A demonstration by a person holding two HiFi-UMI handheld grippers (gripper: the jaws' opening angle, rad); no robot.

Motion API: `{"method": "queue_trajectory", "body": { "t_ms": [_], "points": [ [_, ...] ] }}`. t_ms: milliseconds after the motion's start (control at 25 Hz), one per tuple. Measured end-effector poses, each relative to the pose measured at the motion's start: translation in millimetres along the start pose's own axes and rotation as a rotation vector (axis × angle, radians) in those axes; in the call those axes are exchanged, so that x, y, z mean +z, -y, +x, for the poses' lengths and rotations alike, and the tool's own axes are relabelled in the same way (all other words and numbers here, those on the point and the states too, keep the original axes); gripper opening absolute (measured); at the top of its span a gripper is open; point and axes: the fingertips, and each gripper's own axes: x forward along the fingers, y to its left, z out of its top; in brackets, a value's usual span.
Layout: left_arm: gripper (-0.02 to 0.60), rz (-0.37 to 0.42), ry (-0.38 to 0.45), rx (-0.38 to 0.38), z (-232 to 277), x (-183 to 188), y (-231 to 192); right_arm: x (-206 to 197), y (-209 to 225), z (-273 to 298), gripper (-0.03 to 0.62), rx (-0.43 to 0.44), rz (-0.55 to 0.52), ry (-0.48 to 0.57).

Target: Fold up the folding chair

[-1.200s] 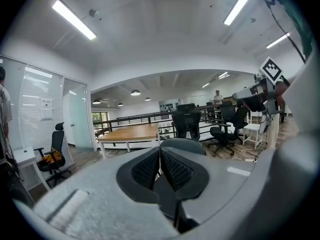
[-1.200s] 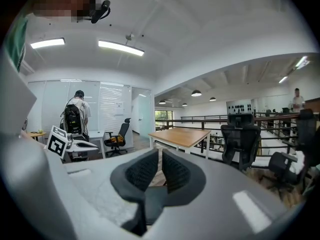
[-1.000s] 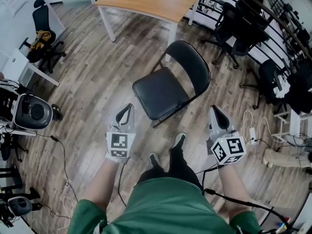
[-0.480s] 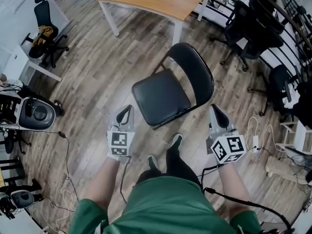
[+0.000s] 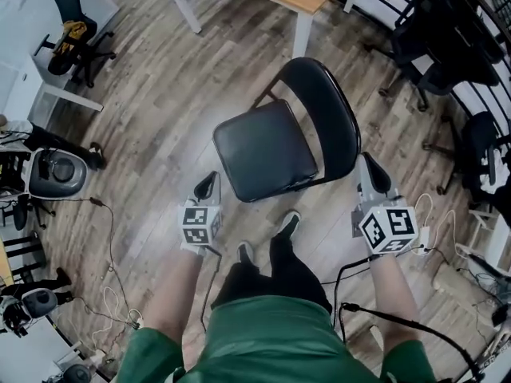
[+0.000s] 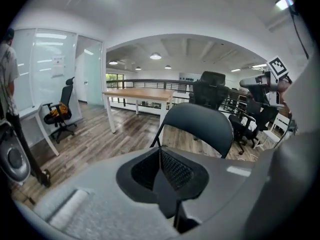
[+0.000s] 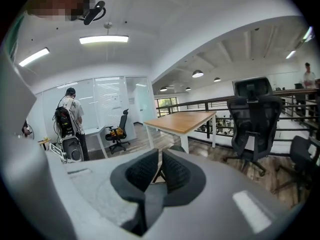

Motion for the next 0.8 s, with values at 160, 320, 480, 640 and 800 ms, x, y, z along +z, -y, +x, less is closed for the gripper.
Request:
{"method": "queue_trajectory", "body": {
  "t_ms": [160, 320, 480, 640, 800],
  "points": [
    [0.018, -0.098, -0.093, 0.029, 30, -53, -9, -7, 24, 35, 0.026, 0.019, -0.033, -0.032],
    [0.018, -0.138, -0.183, 0.026, 58, -110, -16, -11, 39, 69, 0.026, 0.021, -0.064, -0.044],
    [0.023, -0.281, -0.236, -0.002, 90, -162, -29, -20, 41, 97, 0.058, 0.021, -0.116, -0.064],
    [0.171, -0.379, -0.296, -0.042, 121, -219, -37, -41, 46, 109, 0.098, -0.001, -0.168, -0.09],
    [0.27, -0.51, -0.359, -0.08, 143, -269, -38, -64, 63, 111, 0.124, -0.051, -0.145, -0.12]
  ]
}}
